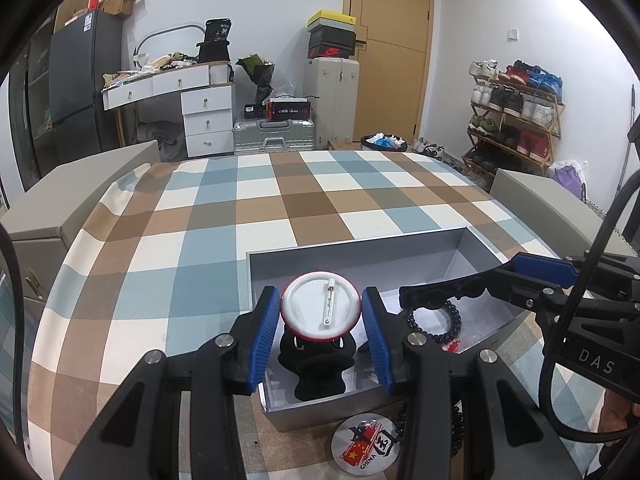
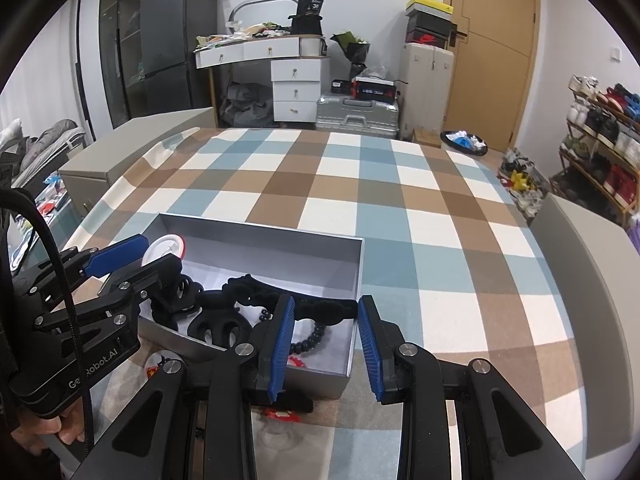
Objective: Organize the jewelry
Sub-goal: 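Open both tools to drop the badge and claw clip into the box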
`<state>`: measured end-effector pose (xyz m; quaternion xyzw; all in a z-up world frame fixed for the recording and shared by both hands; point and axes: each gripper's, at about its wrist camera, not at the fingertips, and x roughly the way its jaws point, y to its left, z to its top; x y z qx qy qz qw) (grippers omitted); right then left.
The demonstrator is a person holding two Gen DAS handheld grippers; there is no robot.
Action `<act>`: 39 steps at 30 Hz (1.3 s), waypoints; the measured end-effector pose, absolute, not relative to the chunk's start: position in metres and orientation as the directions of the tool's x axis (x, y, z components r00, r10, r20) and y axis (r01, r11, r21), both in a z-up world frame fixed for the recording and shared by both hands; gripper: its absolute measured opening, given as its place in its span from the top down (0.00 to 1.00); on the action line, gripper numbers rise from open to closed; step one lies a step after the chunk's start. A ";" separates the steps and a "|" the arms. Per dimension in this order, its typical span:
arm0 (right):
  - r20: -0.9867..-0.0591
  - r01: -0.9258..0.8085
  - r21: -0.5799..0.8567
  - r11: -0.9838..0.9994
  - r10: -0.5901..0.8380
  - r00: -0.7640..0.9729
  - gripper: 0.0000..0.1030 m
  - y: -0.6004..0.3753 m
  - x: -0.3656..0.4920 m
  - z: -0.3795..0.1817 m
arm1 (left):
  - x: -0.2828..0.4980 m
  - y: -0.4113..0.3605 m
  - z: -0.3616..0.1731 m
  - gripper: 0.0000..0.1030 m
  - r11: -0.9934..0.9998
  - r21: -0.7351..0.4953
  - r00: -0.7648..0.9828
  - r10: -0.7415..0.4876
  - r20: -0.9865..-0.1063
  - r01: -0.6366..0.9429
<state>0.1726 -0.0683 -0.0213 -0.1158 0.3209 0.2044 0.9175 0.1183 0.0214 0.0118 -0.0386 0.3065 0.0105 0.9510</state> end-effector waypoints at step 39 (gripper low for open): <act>-0.554 -0.497 -0.021 0.867 0.404 0.728 0.00 -0.087 0.153 -0.005 | 0.112 0.020 0.024 0.06 0.990 -0.121 0.825 -0.005 -0.565 -0.076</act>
